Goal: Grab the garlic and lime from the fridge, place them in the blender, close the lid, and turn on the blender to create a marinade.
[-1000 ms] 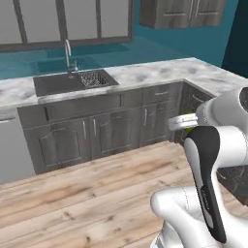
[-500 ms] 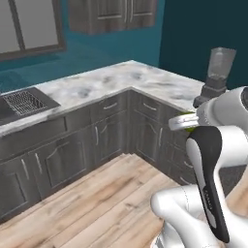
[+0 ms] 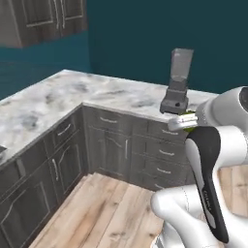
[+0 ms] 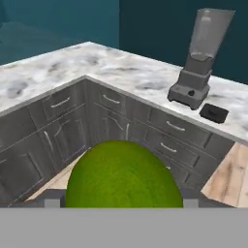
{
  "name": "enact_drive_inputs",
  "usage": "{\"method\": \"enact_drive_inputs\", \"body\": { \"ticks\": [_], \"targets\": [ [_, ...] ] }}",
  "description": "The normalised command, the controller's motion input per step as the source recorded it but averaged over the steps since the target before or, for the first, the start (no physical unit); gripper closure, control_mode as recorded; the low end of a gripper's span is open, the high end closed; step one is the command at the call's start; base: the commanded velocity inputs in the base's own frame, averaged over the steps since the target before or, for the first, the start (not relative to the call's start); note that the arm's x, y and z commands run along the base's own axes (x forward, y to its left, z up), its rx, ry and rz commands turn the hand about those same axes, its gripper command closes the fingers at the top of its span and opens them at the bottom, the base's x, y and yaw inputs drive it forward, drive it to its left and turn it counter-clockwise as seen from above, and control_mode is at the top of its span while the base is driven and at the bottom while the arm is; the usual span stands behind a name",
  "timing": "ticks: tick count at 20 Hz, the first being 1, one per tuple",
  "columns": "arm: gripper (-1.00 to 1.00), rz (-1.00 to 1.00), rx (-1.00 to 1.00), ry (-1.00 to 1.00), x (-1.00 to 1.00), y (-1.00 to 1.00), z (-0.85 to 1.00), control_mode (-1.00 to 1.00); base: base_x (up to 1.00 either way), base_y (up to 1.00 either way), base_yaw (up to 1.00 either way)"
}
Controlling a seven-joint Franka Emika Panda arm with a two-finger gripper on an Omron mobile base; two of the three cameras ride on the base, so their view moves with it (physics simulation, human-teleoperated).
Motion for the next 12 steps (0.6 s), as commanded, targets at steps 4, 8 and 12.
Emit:
{"method": "enact_drive_inputs", "body": {
  "ticks": [4,8,12],
  "targets": [
    [1.00,0.00,0.00,0.00,0.00,0.00,0.00,1.00,0.42,0.45,-0.79],
    [1.00,0.00,0.00,0.00,0.00,0.00,0.00,1.00,0.60,0.56,-0.74],
    [1.00,0.00,0.00,0.00,0.00,0.00,0.00,1.00,1.00,0.62,-0.52]
  ]
}}
